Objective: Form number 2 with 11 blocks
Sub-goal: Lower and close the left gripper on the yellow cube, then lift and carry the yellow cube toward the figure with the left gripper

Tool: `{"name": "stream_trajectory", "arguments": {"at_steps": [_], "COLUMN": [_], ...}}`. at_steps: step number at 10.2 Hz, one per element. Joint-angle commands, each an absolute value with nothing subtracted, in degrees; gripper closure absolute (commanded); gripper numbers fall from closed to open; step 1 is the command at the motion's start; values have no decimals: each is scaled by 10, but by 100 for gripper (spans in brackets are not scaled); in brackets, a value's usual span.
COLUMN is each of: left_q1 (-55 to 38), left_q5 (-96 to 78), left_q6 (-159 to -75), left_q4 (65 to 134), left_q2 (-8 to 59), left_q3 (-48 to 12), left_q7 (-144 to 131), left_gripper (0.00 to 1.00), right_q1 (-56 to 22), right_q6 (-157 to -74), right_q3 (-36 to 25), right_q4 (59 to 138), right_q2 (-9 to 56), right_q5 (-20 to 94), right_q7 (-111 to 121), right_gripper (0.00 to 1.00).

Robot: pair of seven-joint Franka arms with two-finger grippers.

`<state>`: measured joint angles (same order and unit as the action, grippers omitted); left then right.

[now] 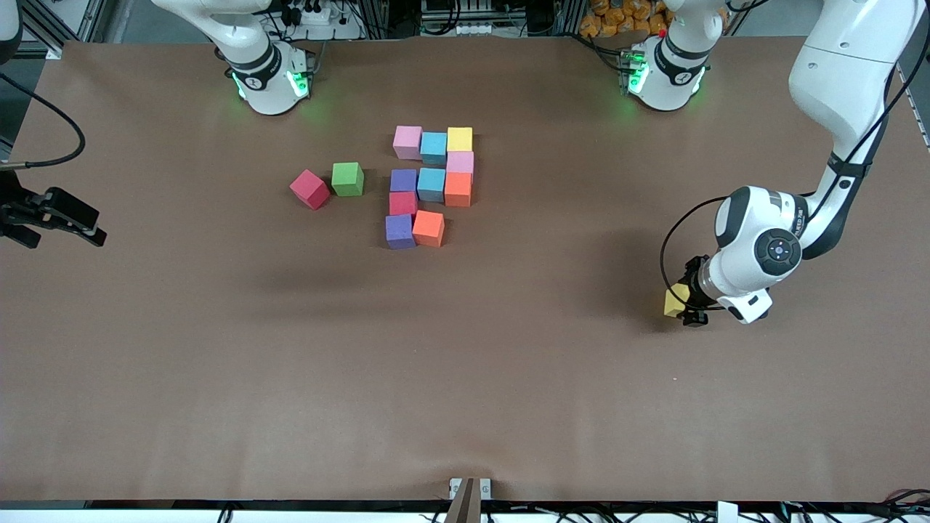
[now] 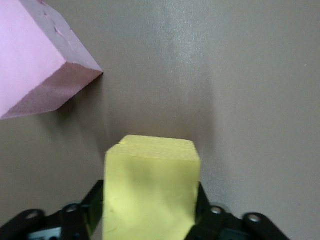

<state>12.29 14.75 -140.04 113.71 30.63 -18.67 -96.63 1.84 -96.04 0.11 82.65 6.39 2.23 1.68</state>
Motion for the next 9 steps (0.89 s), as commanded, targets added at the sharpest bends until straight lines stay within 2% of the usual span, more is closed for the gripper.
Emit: {"name": "stream_trajectory", "arguments": {"at_steps": [1, 4, 7, 9], "left_q1": [129, 98, -5, -54], "left_q5": [170, 178, 178, 177], "left_q6": [-1408, -1395, -1320, -1304], "left_q4": [1139, 1142, 1138, 1128], "left_q2": [303, 276, 252, 254], "left_q3": [-192, -198, -206, -239], "left_q7": [-984, -1032, -1126, -1197], "left_gripper": [100, 100, 100, 100], "right_q1": [24, 21, 25, 25], "right_q6": [-963, -962, -962, -963], "right_q3": [6, 6, 6, 6], "right_q4": [855, 867, 867, 865], "right_q2": [36, 23, 29, 32], "right_q5": [28, 28, 28, 28], "right_q7": [24, 24, 25, 24], "right_gripper": [0, 0, 0, 0]}}
